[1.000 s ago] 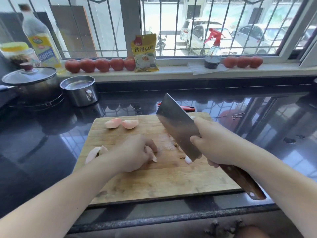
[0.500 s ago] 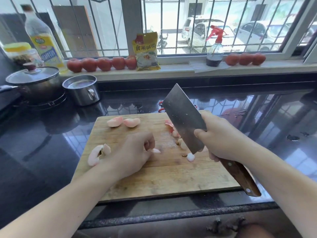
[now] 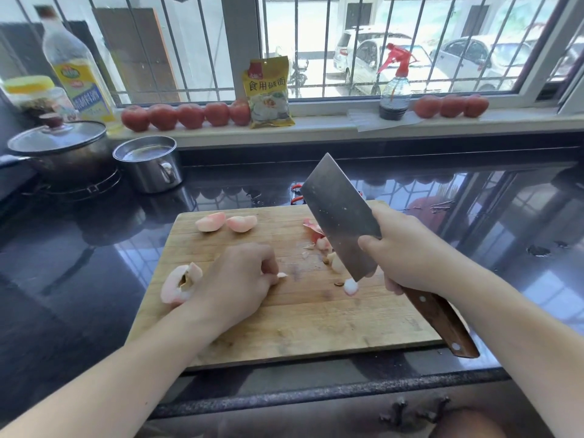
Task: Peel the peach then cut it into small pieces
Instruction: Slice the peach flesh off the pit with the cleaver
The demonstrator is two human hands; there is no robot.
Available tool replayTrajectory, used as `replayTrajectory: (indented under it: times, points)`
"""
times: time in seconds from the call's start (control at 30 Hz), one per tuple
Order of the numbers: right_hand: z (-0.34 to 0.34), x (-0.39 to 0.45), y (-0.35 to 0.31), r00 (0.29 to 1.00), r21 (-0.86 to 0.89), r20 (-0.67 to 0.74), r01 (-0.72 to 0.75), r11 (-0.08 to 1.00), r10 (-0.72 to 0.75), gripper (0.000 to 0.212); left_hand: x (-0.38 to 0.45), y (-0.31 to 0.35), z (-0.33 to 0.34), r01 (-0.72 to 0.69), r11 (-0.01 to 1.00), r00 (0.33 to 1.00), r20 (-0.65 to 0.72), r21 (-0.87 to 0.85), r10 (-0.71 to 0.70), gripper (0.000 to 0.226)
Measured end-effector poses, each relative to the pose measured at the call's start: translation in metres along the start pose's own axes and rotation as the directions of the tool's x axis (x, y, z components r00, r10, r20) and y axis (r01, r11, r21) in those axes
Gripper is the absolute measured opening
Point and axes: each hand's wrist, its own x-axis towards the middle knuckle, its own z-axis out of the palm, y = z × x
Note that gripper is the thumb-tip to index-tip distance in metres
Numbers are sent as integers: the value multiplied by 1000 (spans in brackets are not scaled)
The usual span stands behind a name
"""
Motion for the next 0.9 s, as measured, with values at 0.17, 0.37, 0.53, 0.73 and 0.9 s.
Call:
replayTrajectory:
  times: [0.17, 0.37, 0.53, 0.73, 0.9]
  points:
    - [2, -1, -1, 1000, 5, 10, -1, 1000, 1, 33, 4, -2, -2, 69, 997, 995, 73, 21, -70, 7]
    - [4, 0, -3, 1000, 1, 9, 13, 1000, -13, 22, 15, -3, -1, 51, 998, 986, 156, 30, -55, 12]
    - [1, -1, -7, 1000, 2, -2, 12, 1000, -12, 18, 35, -5, -24, -31, 944, 992, 124, 328, -10, 14]
    - [22, -6, -20, 994, -81, 94, -49, 996, 57, 7, 64, -39, -61, 106, 880, 977, 117, 463, -179, 12]
    - [38, 1, -28, 972, -114, 179, -135, 984, 154, 39, 60, -48, -68, 145, 916, 973, 116, 375, -202, 13]
